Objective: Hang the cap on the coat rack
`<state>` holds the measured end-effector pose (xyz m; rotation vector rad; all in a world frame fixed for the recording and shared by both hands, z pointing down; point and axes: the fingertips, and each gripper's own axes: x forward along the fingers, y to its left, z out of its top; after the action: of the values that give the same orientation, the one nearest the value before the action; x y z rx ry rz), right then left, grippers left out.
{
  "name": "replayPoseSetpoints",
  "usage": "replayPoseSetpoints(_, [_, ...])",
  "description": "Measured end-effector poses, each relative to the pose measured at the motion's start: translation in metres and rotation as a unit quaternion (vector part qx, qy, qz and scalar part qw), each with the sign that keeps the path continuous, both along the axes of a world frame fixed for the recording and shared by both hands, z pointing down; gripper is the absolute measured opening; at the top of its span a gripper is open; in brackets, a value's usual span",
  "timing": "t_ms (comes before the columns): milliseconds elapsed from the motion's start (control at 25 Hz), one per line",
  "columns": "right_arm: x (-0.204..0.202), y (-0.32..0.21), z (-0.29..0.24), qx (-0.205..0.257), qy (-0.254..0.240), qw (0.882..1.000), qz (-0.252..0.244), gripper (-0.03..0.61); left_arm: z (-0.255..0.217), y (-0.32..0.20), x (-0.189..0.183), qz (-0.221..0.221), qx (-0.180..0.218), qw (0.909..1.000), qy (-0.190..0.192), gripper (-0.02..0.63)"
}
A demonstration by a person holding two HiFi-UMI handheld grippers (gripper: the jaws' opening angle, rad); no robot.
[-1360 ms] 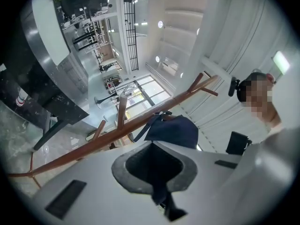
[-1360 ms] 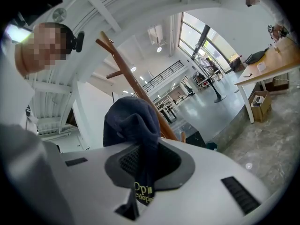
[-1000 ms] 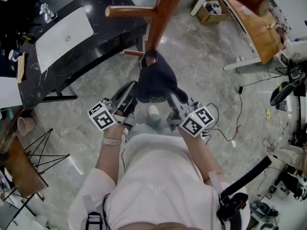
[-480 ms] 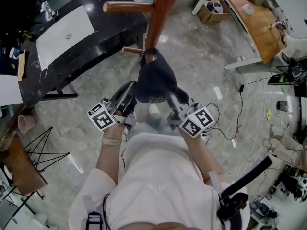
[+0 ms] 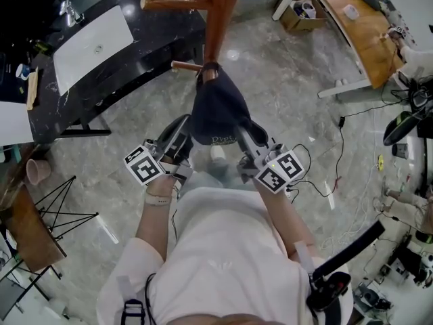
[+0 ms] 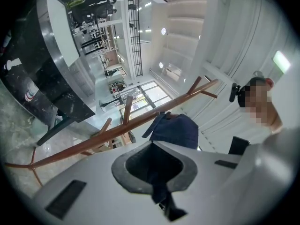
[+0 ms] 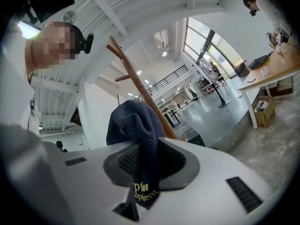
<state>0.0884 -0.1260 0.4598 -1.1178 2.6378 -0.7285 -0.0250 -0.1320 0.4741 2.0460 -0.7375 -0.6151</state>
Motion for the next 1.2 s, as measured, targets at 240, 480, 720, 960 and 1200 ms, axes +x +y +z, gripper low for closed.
replayPoseSetpoints(240, [0.011,0.008,-0.007,0.002,-0.016,1.000,0.008,0.067,-0.003,0.010,0.005,-0.001,-0.002,1.0000,-0.008,0.008])
replayPoseSetpoints(480, [0.014,0.009,-0.010,-0.007,-0.034,0.999,0.013,0.081,-0.004,0.017,0.007,0.004,-0.004,0.9999,-0.009,0.008])
replayPoseSetpoints(720, [0.017,0.006,-0.011,-0.015,-0.060,0.998,0.023,0.107,-0.003,0.021,0.006,0.007,-0.005,0.9999,-0.010,0.008])
replayPoseSetpoints(960, [0.020,0.001,-0.007,-0.021,-0.044,0.998,0.035,0.143,-0.003,0.019,0.005,0.006,-0.005,0.9999,-0.011,0.008])
replayPoseSetpoints(1200, [0.021,-0.005,0.001,-0.030,-0.035,0.998,0.048,0.219,-0.001,0.017,0.003,0.006,-0.006,0.9999,-0.009,0.008])
